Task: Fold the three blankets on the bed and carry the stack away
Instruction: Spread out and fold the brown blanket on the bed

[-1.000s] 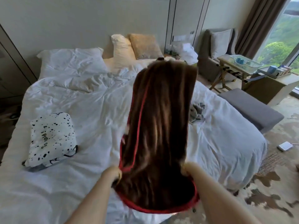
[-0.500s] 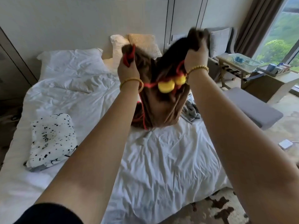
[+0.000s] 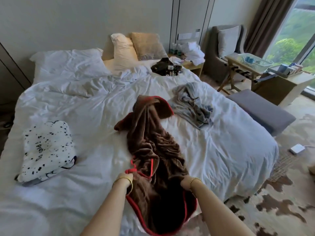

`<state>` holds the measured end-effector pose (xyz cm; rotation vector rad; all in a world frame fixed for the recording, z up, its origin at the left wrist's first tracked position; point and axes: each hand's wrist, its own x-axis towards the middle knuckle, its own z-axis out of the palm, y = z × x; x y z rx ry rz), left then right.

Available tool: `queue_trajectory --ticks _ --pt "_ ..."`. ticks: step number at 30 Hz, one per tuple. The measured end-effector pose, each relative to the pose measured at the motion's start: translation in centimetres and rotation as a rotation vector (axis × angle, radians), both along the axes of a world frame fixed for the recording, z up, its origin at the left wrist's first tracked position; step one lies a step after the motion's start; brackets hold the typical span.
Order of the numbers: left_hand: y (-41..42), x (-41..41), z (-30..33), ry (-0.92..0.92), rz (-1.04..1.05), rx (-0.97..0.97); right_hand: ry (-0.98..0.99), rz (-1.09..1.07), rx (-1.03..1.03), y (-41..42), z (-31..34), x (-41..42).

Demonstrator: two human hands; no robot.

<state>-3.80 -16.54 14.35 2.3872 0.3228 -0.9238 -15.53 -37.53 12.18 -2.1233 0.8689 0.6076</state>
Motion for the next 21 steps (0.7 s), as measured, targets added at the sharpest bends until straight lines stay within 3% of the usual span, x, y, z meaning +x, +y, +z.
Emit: queue_trajectory --ticks 5,13,17,21 --pt "-1.3 1.8 2.2 -0.098 0.221 -0.234 -0.162 -0.412 0.080 -0.2 1.3 1.7" --pt "-0.5 2.8 0.7 -0.287 0.504 -0.315 -0.300 -0.696 0.043 -2.1 1.8 2.1" --pt "-0.6 3.6 -0.6 -0.266 0.390 -0.182 -0.433 -0.893 0.036 -4.5 1.1 3.4" --pt "-2.3 4.3 -3.2 -0.037 0.131 0.021 -0.190 -0.705 0.034 -7.4 -1.1 6.4"
